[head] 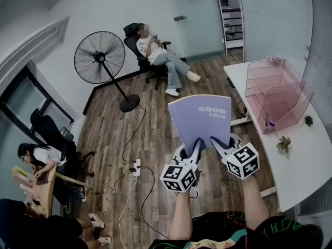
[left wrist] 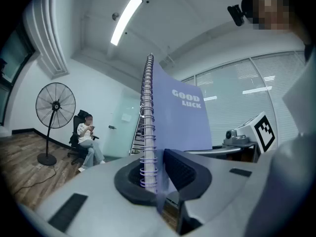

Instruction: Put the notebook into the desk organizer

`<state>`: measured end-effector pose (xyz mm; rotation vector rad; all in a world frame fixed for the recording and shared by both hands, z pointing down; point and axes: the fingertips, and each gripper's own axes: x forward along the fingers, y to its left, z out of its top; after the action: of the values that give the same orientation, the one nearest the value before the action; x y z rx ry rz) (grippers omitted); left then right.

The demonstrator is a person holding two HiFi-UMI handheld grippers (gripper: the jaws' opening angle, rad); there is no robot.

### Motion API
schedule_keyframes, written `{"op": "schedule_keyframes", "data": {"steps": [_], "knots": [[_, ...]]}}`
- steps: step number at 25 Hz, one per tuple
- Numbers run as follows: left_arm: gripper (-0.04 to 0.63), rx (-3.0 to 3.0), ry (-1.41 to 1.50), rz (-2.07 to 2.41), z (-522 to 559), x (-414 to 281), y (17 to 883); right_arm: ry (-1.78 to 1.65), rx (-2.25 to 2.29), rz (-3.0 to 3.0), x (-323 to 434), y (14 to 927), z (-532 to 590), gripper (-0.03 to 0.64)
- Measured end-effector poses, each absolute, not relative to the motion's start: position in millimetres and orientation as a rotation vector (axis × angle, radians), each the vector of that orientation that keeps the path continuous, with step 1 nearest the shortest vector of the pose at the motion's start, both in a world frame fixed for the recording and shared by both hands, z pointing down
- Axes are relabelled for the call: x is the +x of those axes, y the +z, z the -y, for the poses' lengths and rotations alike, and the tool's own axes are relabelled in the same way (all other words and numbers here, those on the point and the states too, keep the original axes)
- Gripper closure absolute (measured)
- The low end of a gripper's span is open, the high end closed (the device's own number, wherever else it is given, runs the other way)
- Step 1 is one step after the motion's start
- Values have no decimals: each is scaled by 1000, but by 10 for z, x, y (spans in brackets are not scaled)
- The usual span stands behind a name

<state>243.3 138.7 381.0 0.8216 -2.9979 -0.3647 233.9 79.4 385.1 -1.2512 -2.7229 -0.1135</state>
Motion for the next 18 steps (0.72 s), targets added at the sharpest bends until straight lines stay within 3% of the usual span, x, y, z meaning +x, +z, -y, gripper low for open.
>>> {"op": "schedule_keyframes", "data": {"steps": [18], "knots": [[546, 797, -346, 2993, -1394, 2096, 3859, -113, -1253, 2715, 1953, 3917, -812, 555]]}}
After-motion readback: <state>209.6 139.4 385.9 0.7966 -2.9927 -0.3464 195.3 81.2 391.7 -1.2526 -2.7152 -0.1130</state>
